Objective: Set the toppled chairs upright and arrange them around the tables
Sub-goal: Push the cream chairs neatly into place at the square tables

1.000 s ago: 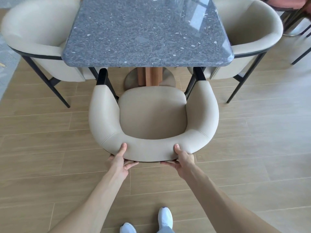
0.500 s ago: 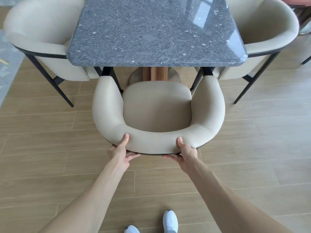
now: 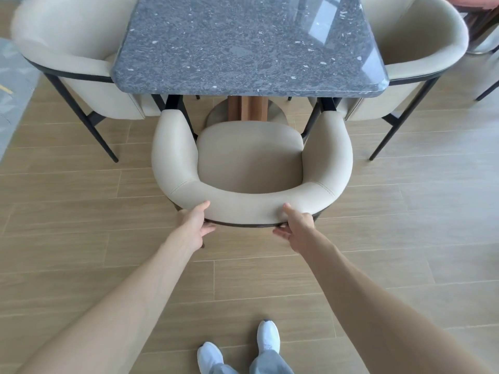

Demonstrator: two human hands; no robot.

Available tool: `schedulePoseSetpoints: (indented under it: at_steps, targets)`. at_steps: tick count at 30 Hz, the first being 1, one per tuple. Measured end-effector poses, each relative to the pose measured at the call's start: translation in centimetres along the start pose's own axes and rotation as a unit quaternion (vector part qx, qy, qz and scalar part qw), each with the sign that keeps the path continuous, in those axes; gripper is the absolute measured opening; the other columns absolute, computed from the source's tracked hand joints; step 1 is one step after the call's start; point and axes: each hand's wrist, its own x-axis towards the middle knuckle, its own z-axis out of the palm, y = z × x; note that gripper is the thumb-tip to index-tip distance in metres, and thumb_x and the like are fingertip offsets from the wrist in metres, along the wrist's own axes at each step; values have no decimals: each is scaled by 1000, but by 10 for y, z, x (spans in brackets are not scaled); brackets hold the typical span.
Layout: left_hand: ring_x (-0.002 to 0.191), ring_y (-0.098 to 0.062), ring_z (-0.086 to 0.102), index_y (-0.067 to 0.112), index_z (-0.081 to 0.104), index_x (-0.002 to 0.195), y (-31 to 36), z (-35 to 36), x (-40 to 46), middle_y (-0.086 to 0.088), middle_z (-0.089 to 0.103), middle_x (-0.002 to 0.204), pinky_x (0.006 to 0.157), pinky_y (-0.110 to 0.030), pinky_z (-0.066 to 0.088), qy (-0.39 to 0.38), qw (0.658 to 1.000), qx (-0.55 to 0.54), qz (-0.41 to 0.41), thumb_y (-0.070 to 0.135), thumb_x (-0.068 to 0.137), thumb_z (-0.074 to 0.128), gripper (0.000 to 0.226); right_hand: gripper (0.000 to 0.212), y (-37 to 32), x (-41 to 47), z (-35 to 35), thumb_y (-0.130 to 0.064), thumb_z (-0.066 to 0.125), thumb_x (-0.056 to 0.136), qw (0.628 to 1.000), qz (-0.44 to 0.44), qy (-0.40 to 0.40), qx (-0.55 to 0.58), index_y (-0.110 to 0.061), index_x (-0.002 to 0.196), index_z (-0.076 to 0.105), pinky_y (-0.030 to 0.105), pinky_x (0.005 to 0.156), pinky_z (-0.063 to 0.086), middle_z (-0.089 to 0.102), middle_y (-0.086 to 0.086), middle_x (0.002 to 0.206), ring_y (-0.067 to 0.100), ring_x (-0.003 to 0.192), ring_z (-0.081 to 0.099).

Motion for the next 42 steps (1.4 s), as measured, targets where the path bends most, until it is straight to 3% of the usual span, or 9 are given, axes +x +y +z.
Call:
schedulePoseSetpoints:
  at_steps: [3,6,10,15,26,31,34,38,42]
  targets:
    - [105,-30,62,4,56,125,21,-15,-38,-18,58,134,85,-46,57,13,997,36,70,12,92,65,35,31,-18,-40,-3,-31,62,93,994,-46,44,-84,-8,113,56,44,89,53,53,3,94,32,92,63]
    - [99,-24,65,9,65,113,57,-41,-91,-15,65,125,96,-47,54,-18,983,64,170,12,94,61,20,38,-43,-85,-5,-25,61,92,984,-153,18,-89,-12,127,62,45,105,48,58,2,106,26,111,59]
    - [106,-25,68,10,68,112,102,-83,-156,-11,71,113,102,-45,51,-42,952,79,293,15,97,56,20,40,-78,-149,1,-30,60,91,947,-299,-54,-106,-14,128,64,45,108,47,67,4,124,21,119,60]
    - [110,-25,68,9,67,116,121,-134,-207,-12,72,115,97,-39,54,-47,930,27,364,17,100,53,23,35,-100,-215,24,-36,58,87,904,-387,-119,-134,-21,117,70,45,105,49,71,0,116,20,113,64]
    - [118,-26,64,16,63,123,168,-248,-176,-9,69,122,100,-40,51,-41,913,-89,395,20,104,46,25,35,-92,-279,148,-40,53,82,851,-459,-195,-165,-22,106,71,44,101,51,73,5,108,23,109,66]
    - [117,-21,64,14,59,132,241,-299,-127,-7,68,127,100,-37,51,-75,903,-102,410,24,104,45,33,24,-95,-283,233,-29,56,96,867,-447,-170,-142,-17,109,71,44,102,49,71,14,116,22,105,67]
    - [116,-18,65,15,60,131,282,-323,-104,-5,68,127,98,-35,51,-118,898,-91,413,25,104,44,32,25,-93,-287,289,-26,54,99,875,-443,-160,-109,-14,113,70,40,102,50,72,9,117,17,108,67]
    - [109,-15,68,19,65,119,331,-360,-69,-3,72,119,95,-36,54,-148,898,-82,407,23,103,48,24,25,-80,-298,364,-27,55,98,886,-431,-151,-75,-15,113,70,39,102,51,73,5,114,16,109,69]
    - [108,-17,70,16,67,116,378,-390,-20,-3,75,114,93,-38,54,-166,909,-68,377,23,100,53,23,40,-79,-299,424,-43,56,83,895,-423,-120,-73,-21,114,71,34,100,52,73,-2,114,8,104,69]
